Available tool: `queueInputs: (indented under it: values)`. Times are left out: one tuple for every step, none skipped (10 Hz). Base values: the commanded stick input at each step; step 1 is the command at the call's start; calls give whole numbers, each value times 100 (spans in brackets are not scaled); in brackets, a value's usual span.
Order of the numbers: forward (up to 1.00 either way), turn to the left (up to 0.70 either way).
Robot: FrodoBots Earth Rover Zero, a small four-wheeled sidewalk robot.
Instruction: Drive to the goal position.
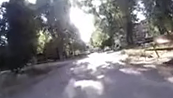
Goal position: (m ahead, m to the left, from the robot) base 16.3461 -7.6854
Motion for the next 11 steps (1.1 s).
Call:
queueInputs:
  values:
    - [100,12]
    - [100,0]
    - [100,0]
    - [100,0]
    - [100,0]
    - [100,0]
    - [100,0]
    - [100,0]
    - [100,0]
    - [100,0]
    - [100,0]
